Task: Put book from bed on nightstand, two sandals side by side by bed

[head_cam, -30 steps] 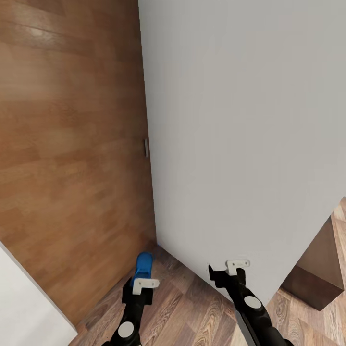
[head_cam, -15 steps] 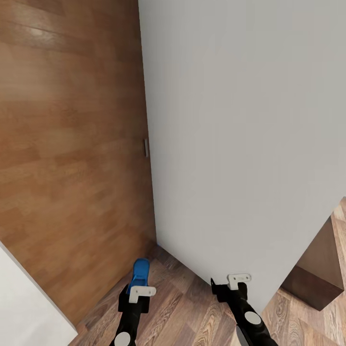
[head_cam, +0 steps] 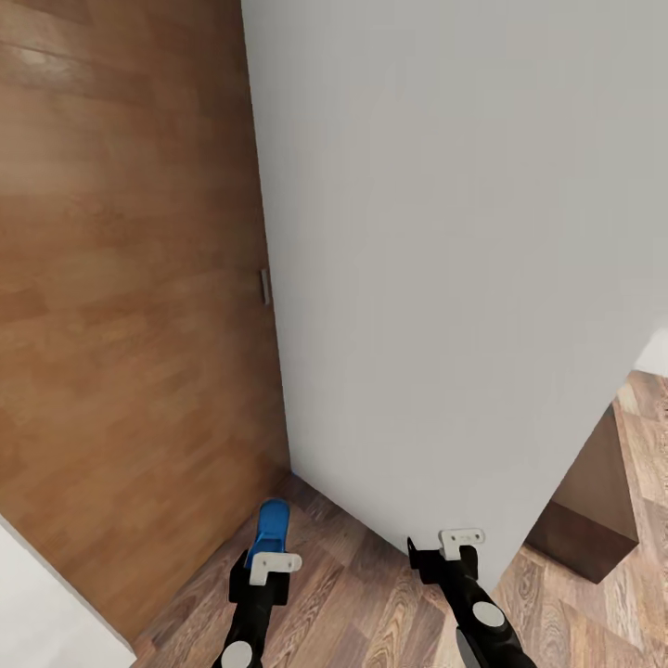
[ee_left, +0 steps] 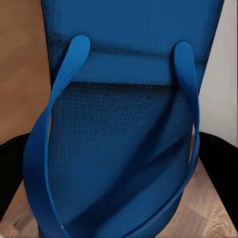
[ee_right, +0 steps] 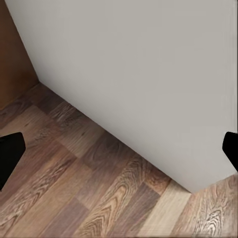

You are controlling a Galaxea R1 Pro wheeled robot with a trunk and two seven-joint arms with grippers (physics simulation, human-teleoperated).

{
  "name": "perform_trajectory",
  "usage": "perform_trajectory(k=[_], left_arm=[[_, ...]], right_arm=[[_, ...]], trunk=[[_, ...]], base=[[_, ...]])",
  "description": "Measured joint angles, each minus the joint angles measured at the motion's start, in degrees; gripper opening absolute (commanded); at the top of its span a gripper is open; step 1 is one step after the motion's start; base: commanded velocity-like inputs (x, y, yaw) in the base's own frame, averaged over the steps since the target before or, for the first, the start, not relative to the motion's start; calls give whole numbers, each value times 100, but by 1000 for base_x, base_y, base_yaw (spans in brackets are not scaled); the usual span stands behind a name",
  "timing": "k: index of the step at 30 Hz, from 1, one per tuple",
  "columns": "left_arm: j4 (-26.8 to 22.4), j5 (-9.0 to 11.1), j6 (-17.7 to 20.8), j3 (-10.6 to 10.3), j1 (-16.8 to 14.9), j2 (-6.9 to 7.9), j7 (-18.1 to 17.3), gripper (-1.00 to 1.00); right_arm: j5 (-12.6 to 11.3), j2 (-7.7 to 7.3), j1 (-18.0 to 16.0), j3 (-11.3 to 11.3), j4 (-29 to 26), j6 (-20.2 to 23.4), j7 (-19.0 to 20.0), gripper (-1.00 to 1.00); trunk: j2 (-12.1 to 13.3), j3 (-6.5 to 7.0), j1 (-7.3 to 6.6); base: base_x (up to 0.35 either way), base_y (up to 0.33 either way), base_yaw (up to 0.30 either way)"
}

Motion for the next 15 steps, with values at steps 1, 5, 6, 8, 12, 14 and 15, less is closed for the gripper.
perform_trajectory(k=[1,5,6,8,12,14,15], left_arm=[[0,0,1,1,0,-1,0,-100],[0,1,3,6,0,4,0,-100],[0,3,4,6,0,4,0,-100],[0,6,2,6,0,5,0,-100],[0,5,0,7,0,6,0,-100],[0,3,0,4,0,3,0,-100],[0,3,-1,5,0,2,0,-100]], right_arm=[[0,0,0,0,0,0,1,100],[-19,0,0,-5,0,0,8,100],[-20,0,0,-6,0,1,8,100],[-21,0,0,-4,0,1,8,100],[-17,-2,0,-2,0,0,5,100],[-17,-7,0,-1,0,0,1,100],[-15,-7,0,-1,0,0,0,100]], trunk=[[0,0,0],[0,0,0],[0,0,0],[0,0,0],[0,0,0],[0,0,0],[0,0,0]], base=[[0,0,-255],[0,0,-272],[0,0,-278],[0,0,-279],[0,0,-281],[0,0,-282],[0,0,-283]])
